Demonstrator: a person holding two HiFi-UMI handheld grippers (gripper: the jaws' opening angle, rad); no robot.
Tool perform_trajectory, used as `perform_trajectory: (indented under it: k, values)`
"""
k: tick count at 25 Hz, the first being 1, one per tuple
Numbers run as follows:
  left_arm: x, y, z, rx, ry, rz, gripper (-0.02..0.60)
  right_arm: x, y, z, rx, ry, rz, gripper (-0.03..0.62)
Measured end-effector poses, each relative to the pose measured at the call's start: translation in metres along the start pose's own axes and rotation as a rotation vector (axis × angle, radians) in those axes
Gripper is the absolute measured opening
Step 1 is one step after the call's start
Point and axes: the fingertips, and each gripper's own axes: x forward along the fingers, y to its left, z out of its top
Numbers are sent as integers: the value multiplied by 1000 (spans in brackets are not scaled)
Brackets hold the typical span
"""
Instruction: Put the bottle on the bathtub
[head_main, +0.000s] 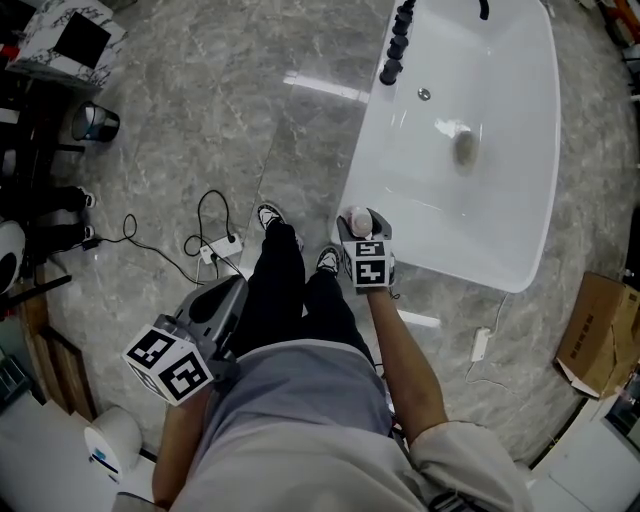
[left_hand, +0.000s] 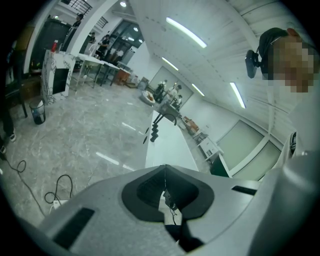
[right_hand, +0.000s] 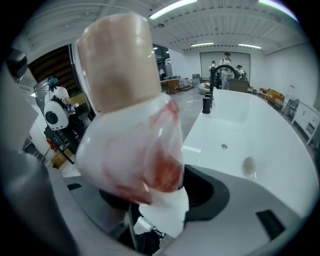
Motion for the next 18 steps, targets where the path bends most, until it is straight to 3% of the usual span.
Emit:
perform_trajectory:
  k: [18]
  values:
    - [2, -16, -3, -8, -44, -33, 8, -28, 10, 2, 30, -6, 44, 238]
